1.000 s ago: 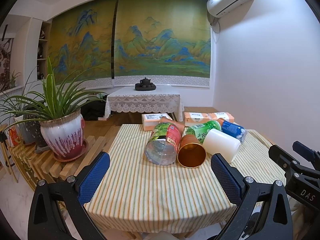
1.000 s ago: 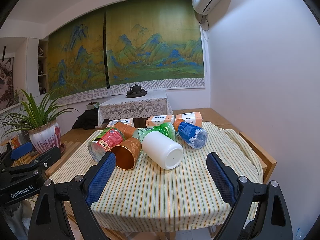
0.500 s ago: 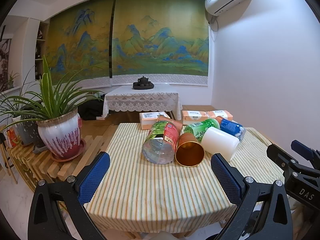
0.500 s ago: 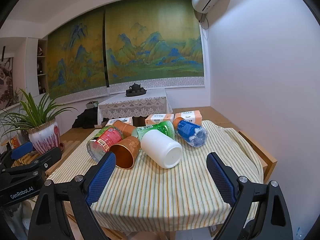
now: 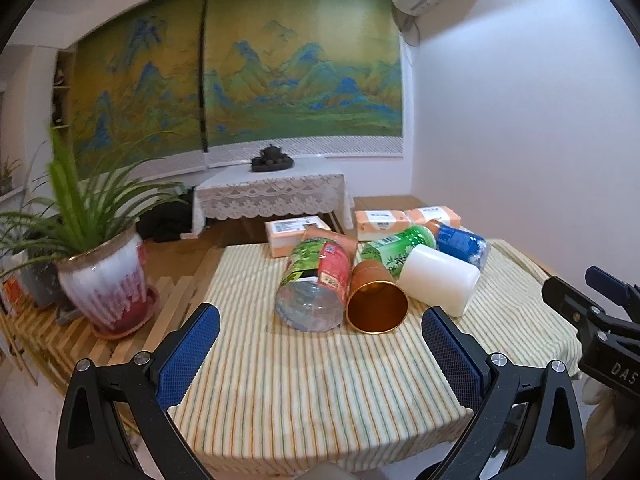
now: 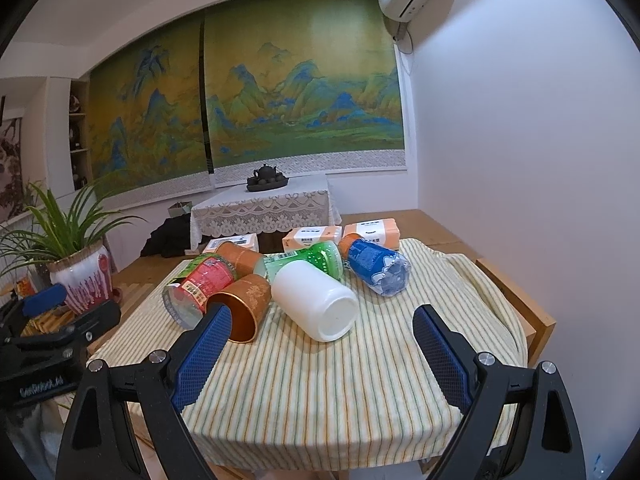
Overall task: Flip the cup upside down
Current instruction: 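Reach the left tool to the green cup lying on its side and grasp it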
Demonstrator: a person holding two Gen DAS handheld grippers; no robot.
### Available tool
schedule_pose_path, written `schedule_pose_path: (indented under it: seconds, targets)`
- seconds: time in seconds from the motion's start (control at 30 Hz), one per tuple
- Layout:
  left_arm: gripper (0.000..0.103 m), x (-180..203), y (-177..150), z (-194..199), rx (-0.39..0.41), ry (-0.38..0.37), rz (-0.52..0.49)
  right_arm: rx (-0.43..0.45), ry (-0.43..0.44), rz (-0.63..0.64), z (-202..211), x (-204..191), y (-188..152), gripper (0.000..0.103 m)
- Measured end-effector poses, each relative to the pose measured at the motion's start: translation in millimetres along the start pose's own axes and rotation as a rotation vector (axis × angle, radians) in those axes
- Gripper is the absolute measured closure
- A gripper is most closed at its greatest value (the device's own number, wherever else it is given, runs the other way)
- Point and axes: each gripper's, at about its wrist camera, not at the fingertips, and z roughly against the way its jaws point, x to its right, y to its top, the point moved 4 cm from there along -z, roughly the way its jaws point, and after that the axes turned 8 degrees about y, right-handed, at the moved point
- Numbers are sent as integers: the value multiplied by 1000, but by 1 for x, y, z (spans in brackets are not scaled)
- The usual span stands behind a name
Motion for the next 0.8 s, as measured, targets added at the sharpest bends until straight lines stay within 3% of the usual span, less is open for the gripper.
schedule_pose_path:
  seconds: [0.47,0.63,0.8]
  targets:
    - [1,37,59,-89,-83,-75,-133,-2,-59,-34,-6,35,1,13]
    - [1,73,85,-124,-145,-156,-245,3,-79,-45,-6,48,1,13]
    - [1,110,107,-169,-269,-253,-308,-4,-93,-67,-9,64,-3,13]
